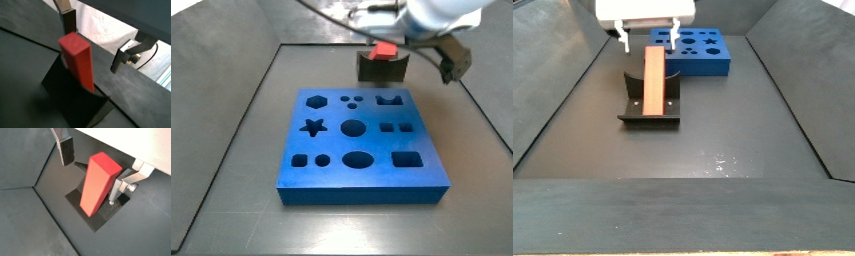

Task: Pick up the rectangle object. Move up. Place the rectangle object on the fixture. Regrasp the rectangle object. Move to above the board. Insert the rectangle object.
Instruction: Regrasp the rectangle object, then move to above the board.

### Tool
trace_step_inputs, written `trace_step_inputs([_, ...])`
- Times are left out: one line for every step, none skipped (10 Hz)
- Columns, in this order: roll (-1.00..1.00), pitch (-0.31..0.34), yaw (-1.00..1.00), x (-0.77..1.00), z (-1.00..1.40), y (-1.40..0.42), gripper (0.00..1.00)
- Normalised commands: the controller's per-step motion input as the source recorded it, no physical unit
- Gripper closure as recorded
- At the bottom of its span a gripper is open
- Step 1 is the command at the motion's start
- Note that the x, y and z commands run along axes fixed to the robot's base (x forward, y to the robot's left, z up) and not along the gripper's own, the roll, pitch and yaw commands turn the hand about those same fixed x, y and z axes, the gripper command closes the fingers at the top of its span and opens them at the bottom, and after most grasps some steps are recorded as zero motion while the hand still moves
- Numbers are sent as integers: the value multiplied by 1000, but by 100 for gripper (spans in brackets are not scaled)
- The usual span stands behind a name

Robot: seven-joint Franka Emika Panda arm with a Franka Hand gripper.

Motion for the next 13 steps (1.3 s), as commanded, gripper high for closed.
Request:
trace_step_inputs([72, -65, -78, 88, -684, 5, 0])
trace_step_inputs([71, -27, -73, 78, -477, 2, 0])
trace_step_inputs([72, -11, -65, 76, -378, 2, 0])
trace_step_inputs([71, 18, -46, 76, -186, 1, 0])
trace_step_inputs([0, 0, 0, 0, 0, 0, 100])
trace_step_inputs([-397, -12, -239, -121, 1000, 193, 100])
trace_step_inputs([-397, -8, -230, -126, 1000, 193, 100])
trace_step_inputs([-382, -11, -205, -130, 1000, 190, 100])
trace_step_inputs([-308, -4, -149, -134, 1000, 176, 100])
trace_step_inputs([-238, 20, -112, -129, 1000, 168, 100])
trace_step_inputs([-165, 50, -78, -121, 1000, 156, 100])
trace_step_inputs([-133, 62, -58, -119, 1000, 149, 100])
trace_step_inputs([-107, 74, -38, -119, 1000, 144, 100])
